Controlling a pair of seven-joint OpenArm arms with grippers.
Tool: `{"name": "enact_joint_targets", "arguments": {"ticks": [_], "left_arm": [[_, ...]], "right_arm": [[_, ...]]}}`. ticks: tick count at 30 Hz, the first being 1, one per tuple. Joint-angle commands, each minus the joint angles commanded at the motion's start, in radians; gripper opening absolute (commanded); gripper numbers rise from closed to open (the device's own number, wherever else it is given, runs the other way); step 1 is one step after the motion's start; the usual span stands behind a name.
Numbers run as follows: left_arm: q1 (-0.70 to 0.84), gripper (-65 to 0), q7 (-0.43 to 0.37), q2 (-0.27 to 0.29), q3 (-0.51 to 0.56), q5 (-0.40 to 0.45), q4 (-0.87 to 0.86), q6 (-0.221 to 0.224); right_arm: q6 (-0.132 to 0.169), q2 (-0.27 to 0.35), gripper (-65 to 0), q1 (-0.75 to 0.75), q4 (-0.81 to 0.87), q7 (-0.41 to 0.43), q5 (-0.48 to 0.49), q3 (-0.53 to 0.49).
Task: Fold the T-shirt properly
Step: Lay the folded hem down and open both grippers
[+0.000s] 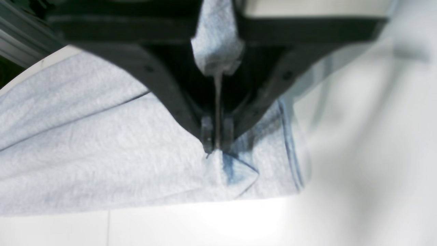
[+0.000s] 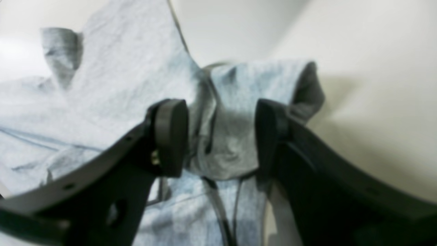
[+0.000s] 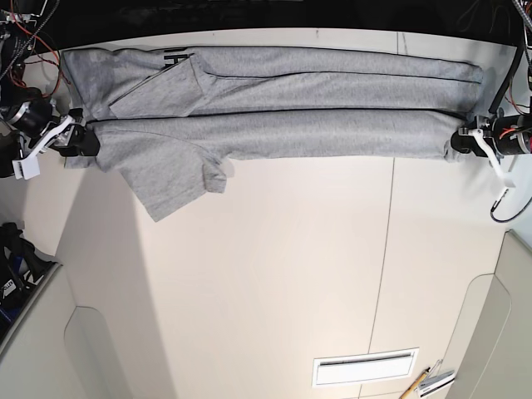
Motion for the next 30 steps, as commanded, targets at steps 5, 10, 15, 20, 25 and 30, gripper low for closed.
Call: {"name": "enact_joint_targets", "arguments": {"ticks": [5,10,15,20,25,30], "left_arm": [[0.0,-65.0,0.0,0.0,0.0,-0.006,0.0,0.0],[0.0,-65.0,0.007,0.0,0.0,-0.014,0.0,0.0],[0.0,-65.0,0.016,0.0,0.0,-0.035,0.0,0.0],[0.0,-65.0,0.016,0.0,0.0,-0.036,0.0,0.0],[0.0,-65.0,0.016,0.0,0.0,-0.036,0.0,0.0],[0.0,-65.0,0.016,0.0,0.0,-0.036,0.0,0.0]], "right_arm": [[0.0,-0.004,-33.5,0.101,0.007,0.0,0.03,0.039],[0.0,-0.038,-33.0,0.206,-0.019,0.03,-0.088,-0.048],[-0.004,-0.047,-28.8,0.284,-0.165,0.099,-0.206,-0.208],[-0.003,-0.05,-28.8,0.317,-0.282,0.1,-0.178,-0.389],[0.0,-0.051,-29.0,0.315,-0.275,0.097,-0.14,-0.495],[0.0,-0.05,-55.1,0.315,-0.247,0.097,-0.14,-0.497]]}}
